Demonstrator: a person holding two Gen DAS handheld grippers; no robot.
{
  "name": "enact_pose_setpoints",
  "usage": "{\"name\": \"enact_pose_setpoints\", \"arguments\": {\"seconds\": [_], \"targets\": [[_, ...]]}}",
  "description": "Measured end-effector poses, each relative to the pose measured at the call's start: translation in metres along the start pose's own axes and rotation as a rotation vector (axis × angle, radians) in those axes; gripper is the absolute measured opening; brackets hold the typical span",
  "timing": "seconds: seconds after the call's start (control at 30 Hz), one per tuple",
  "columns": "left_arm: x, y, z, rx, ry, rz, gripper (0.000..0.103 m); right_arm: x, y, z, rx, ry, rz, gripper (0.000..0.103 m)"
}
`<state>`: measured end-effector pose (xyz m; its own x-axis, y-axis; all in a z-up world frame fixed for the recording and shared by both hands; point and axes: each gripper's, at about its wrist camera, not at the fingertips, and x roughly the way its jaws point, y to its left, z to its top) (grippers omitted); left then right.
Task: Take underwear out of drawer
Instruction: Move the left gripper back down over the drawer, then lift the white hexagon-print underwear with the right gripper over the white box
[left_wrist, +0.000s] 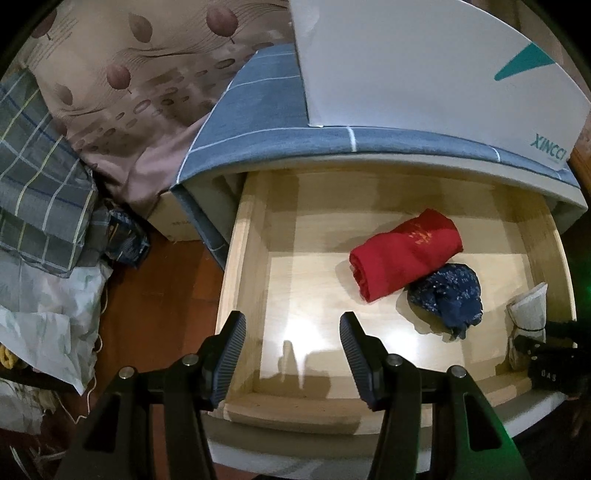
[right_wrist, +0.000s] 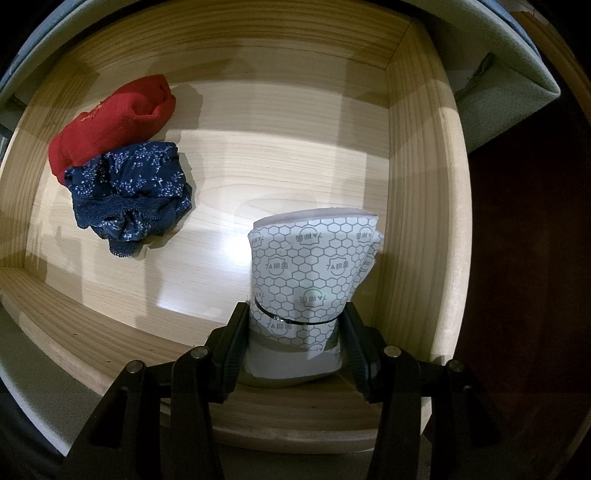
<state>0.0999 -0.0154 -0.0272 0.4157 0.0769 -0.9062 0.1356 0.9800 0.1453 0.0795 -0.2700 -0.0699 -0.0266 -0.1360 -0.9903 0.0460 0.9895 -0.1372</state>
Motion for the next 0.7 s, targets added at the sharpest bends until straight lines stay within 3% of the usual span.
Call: {"name": "enact_pose_setpoints", "arguments": {"seconds": [0.5, 0.7], "targets": [[0.005, 0.035, 0.000, -0.196, 0.021, -0.045, 0.054, -0.012, -0.014, 0.007, 0.070, -0.066, 0.066, 0.044], [0.005, 0.040, 0.000, -0.216, 0.021, -0.049, 0.054, -0.033, -0.021, 0.018, 0.081, -0.112, 0.090, 0.044]]}}
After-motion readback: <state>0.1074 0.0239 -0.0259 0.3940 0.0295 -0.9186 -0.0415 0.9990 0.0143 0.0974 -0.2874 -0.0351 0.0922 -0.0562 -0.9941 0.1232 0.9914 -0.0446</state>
